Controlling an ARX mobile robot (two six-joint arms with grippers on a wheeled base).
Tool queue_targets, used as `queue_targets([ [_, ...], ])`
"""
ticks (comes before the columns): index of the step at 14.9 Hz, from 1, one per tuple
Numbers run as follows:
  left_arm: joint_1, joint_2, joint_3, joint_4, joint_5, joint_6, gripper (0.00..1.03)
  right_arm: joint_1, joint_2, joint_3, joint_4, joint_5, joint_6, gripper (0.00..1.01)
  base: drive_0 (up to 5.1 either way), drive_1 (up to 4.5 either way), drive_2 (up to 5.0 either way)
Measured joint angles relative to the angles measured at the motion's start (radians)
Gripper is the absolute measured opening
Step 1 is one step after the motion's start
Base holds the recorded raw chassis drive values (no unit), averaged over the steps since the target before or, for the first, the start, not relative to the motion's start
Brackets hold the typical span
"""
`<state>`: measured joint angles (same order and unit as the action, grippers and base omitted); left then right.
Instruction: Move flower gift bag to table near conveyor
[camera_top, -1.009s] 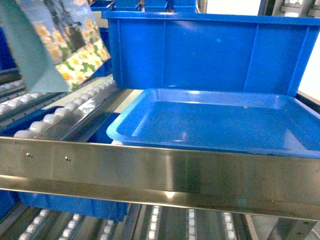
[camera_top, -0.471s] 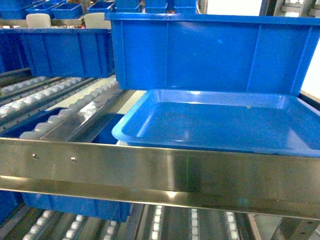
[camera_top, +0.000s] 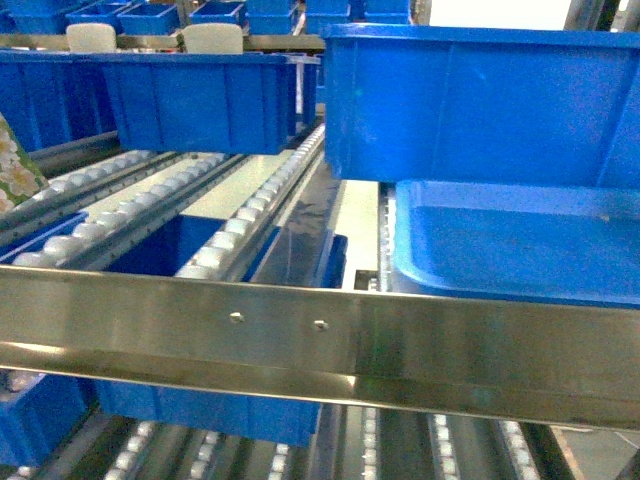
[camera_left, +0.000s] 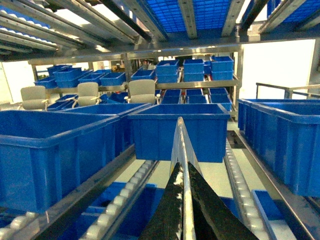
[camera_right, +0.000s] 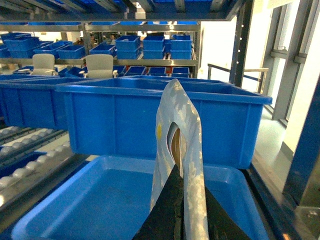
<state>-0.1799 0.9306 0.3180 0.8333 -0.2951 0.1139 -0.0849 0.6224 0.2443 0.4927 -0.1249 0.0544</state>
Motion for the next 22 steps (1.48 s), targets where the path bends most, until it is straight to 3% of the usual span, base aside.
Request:
queue_targets([
  [22,0.0,0.0,0.0,0.002,-0.001,0.0,0.02,0.0,0.003,-0.001,0.0,-0.002,0.0,0.02,-4.9,2.42,2.4],
])
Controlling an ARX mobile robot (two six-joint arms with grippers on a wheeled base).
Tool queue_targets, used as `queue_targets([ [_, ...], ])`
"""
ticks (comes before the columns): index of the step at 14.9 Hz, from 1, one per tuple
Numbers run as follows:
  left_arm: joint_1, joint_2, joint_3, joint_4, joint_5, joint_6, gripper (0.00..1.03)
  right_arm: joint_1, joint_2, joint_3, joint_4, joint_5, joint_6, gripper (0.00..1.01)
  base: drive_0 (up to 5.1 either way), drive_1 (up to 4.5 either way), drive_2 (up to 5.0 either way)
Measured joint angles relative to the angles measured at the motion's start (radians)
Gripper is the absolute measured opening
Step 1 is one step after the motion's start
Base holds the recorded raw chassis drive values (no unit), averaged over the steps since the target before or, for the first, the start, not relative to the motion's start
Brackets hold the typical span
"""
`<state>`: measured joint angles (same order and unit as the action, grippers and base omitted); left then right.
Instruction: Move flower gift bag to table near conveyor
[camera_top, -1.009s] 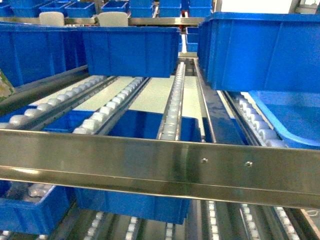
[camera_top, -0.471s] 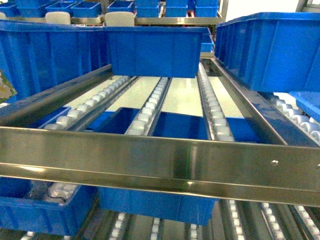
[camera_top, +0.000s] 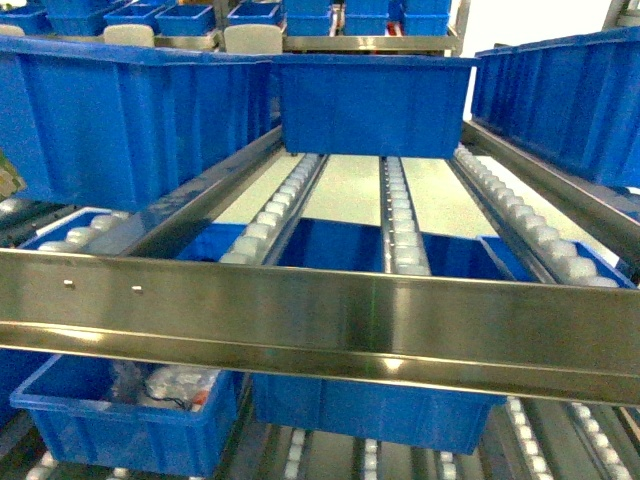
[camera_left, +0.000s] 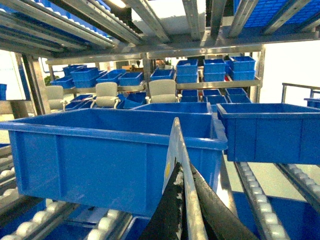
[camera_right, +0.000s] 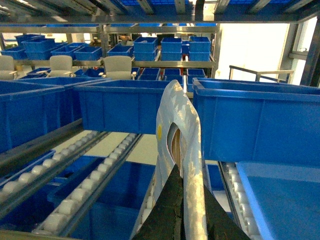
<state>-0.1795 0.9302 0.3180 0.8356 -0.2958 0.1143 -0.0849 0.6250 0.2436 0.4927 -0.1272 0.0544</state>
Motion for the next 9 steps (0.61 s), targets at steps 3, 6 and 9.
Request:
queue_targets([
  [3,0.0,0.0,0.0,-0.002,0.001,0.0,0.02,0.0,-0.005,0.0,0.002,0.0,0.0,0.02,-4.8,1.82,3.1],
  [6,0.0,0.0,0.0,0.0,0.0,0.0,0.02,0.0,-0.005,0.0,0.004,0.0,0.0,0.02,-4.8,1.2,3.6],
  [9,0.0,0.0,0.0,-0.005,0.0,0.0,0.02,0.0,-0.004,0.0,-0.002,0.0,0.0,0.02,-4.7,1.21,3.7],
])
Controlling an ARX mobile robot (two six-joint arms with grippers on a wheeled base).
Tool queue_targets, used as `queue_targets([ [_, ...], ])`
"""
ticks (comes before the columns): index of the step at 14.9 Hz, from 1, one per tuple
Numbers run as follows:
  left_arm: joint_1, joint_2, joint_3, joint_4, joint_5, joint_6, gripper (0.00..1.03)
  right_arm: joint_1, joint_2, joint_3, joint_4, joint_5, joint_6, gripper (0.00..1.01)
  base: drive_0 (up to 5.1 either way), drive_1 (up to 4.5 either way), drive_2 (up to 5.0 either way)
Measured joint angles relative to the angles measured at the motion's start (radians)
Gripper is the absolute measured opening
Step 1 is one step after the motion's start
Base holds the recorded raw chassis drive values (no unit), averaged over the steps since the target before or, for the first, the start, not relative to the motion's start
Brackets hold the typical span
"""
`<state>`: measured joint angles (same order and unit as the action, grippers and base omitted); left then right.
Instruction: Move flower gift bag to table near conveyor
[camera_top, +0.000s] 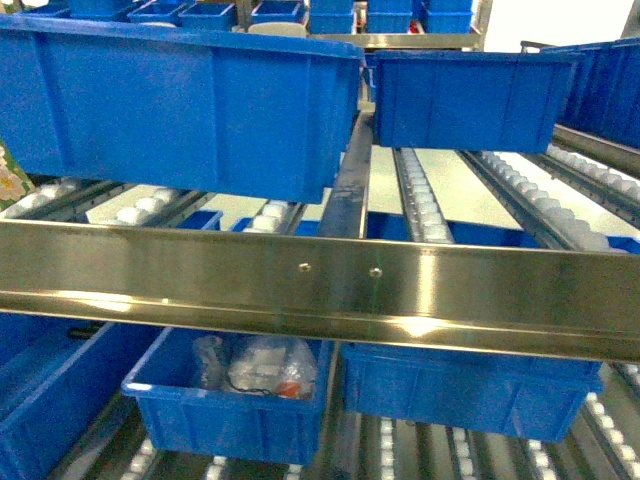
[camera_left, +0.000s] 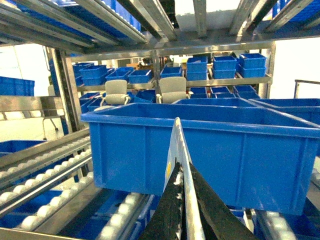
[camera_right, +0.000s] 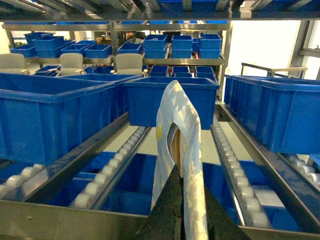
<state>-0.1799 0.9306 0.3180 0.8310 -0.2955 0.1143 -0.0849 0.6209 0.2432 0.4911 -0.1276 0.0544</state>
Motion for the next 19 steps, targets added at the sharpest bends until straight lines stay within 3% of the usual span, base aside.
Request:
queue_targets([
  [19,0.001,0.0,0.0,0.0,0.0,0.0,0.02,0.0,0.0,0.0,0.002,0.0,0.0,0.02,-4.6,0.75,3.9],
])
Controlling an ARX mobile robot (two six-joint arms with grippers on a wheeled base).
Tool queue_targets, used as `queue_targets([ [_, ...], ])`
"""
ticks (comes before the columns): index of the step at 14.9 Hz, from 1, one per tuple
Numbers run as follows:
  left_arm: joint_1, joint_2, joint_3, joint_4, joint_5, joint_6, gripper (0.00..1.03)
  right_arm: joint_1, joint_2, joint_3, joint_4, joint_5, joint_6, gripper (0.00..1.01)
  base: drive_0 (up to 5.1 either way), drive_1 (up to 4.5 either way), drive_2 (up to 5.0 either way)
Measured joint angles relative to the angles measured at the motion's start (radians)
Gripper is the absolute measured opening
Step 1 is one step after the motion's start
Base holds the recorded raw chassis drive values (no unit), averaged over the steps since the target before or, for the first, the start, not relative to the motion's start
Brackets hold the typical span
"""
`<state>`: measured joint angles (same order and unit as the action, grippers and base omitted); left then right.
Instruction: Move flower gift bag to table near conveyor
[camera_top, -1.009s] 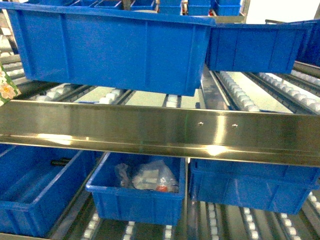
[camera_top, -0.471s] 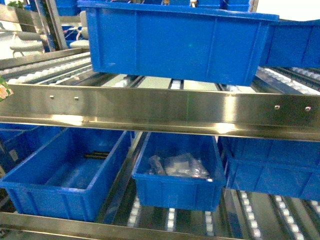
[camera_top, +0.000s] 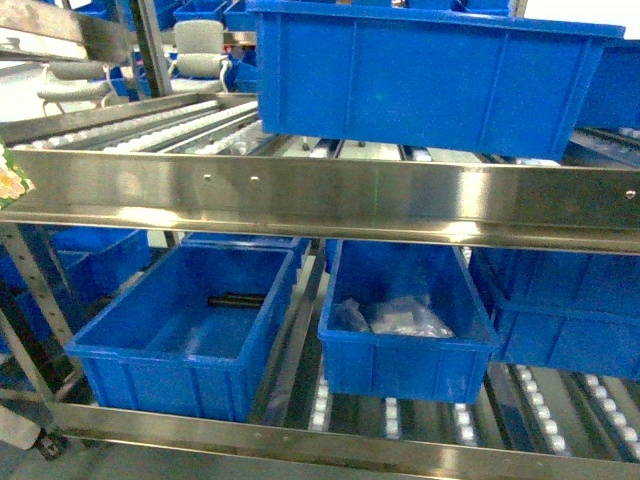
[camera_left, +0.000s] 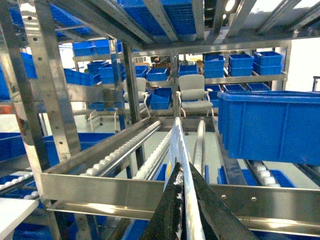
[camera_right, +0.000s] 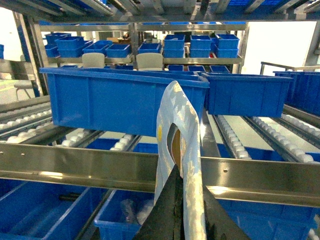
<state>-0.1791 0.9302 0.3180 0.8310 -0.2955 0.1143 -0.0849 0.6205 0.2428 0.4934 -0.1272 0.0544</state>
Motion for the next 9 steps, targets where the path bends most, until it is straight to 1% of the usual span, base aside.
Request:
queue_targets([
  [9,0.0,0.0,0.0,0.003,0.0,0.0,0.02,0.0,-0.001,0.0,0.0,0.0,0.0,0.02,-4.6,0.72,3.9],
])
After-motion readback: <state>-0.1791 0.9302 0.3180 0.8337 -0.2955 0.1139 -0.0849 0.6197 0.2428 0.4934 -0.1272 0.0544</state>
